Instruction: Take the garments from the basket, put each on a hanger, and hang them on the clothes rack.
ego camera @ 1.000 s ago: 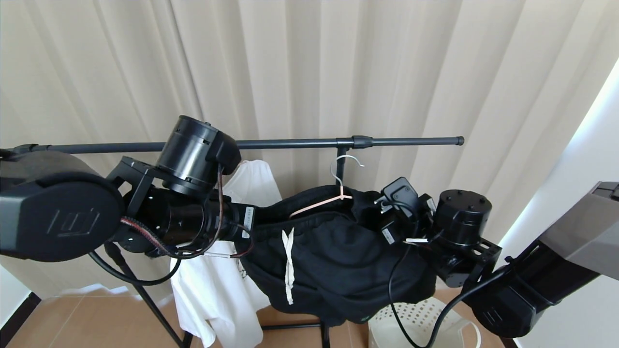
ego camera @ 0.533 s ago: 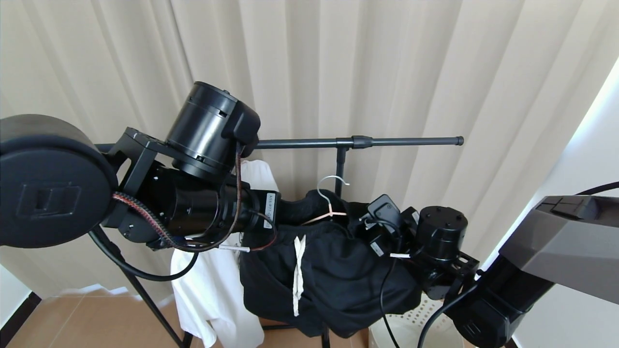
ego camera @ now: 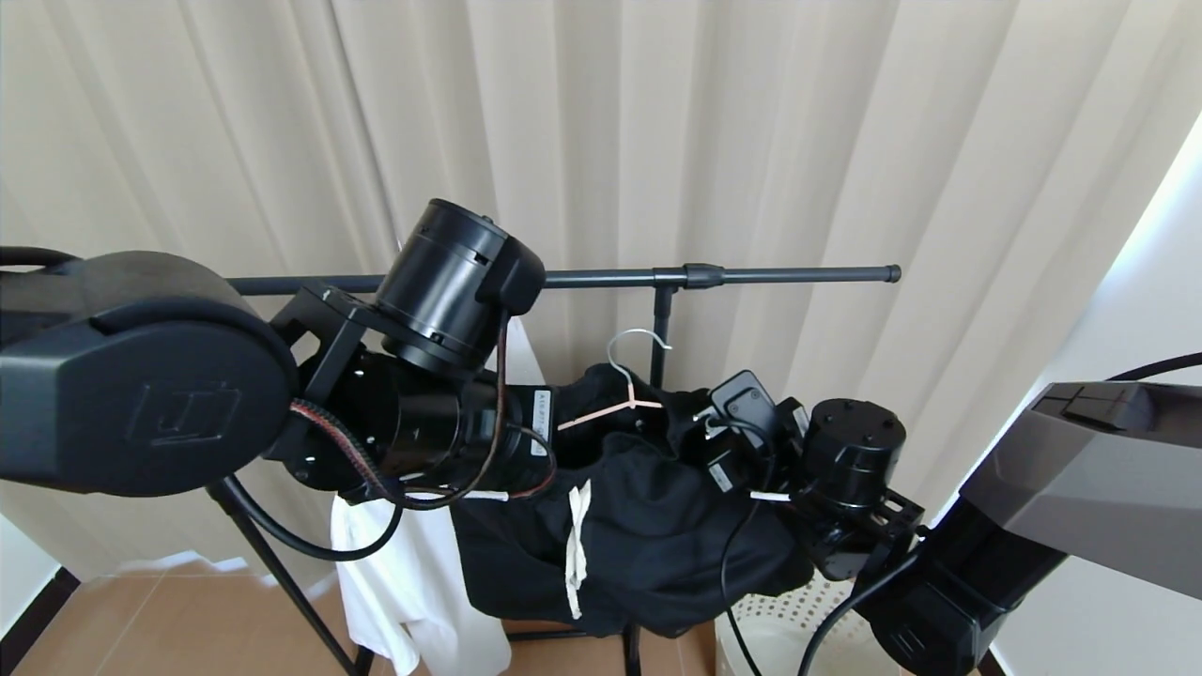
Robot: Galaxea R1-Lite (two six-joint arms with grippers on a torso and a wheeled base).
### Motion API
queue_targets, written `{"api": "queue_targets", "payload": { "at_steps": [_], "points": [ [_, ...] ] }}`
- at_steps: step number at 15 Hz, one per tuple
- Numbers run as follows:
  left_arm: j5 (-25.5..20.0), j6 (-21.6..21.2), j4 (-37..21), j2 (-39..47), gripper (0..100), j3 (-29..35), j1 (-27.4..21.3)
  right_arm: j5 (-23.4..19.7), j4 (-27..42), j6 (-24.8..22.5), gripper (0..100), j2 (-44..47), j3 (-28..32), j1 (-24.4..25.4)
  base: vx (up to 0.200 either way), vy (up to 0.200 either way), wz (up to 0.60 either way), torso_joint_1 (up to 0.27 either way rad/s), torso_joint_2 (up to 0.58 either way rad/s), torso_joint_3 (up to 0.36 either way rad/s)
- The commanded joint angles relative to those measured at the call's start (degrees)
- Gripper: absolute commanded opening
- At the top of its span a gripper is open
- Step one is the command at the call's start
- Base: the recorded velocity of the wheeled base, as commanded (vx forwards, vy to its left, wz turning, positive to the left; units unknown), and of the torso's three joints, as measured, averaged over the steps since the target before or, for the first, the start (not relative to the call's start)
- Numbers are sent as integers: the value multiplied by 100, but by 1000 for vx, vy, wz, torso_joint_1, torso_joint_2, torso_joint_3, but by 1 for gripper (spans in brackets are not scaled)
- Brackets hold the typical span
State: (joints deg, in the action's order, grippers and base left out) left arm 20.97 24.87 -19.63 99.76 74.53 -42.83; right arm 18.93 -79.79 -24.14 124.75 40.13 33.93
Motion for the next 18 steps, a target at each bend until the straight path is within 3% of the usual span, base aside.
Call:
{"api": "queue_targets", "payload": {
  "at_steps": [1, 4, 10, 18],
  "points": [
    [30, 0, 12, 176, 0, 9, -86, -4, -2, 41, 0, -100, 12, 9, 0, 0, 0, 0, 0, 0],
    [434, 36, 293, 431, 0, 9, -94, -4, -2, 190, 0, -135, 83, 132, 0, 0, 0, 0, 0, 0],
    [434, 18, 337, 439, 0, -53, -393, -4, 7, 427, 0, -117, 355, 149, 0, 0, 0, 0, 0, 0],
    [663, 0, 600, 615, 0, -44, -393, -4, -11, 717, 0, -231, 434, 220, 0, 0, 0, 0, 0, 0]
  ]
}}
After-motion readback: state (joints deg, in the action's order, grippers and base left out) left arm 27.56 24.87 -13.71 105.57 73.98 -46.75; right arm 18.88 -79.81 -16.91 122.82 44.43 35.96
